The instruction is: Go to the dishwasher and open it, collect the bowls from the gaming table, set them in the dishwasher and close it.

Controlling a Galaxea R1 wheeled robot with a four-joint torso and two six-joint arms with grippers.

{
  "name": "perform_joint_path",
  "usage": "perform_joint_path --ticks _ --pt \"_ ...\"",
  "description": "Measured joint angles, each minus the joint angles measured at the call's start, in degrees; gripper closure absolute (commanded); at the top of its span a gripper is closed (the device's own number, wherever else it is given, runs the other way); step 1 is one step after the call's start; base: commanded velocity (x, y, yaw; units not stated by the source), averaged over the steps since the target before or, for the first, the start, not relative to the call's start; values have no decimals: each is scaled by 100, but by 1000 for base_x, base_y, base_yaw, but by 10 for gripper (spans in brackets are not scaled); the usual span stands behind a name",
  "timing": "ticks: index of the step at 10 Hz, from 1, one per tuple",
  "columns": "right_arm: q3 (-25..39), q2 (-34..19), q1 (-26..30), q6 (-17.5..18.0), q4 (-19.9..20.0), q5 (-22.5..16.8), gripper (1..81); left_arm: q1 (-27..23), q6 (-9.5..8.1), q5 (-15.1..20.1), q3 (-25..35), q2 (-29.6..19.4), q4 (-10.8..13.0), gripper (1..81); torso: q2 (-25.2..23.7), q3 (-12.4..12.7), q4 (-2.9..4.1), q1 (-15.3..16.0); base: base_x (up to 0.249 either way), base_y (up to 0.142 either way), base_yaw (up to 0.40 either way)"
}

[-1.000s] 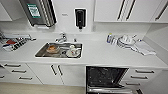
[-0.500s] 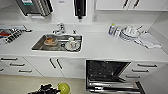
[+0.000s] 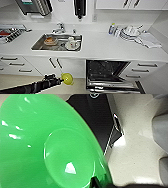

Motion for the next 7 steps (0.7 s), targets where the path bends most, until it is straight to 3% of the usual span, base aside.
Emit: perform_joint_path --ticks 7 --pt "24 4 0 -26 0 2 811 -441 0 653 -450 1635 -15 811 5 -2 0 2 0 0 0"
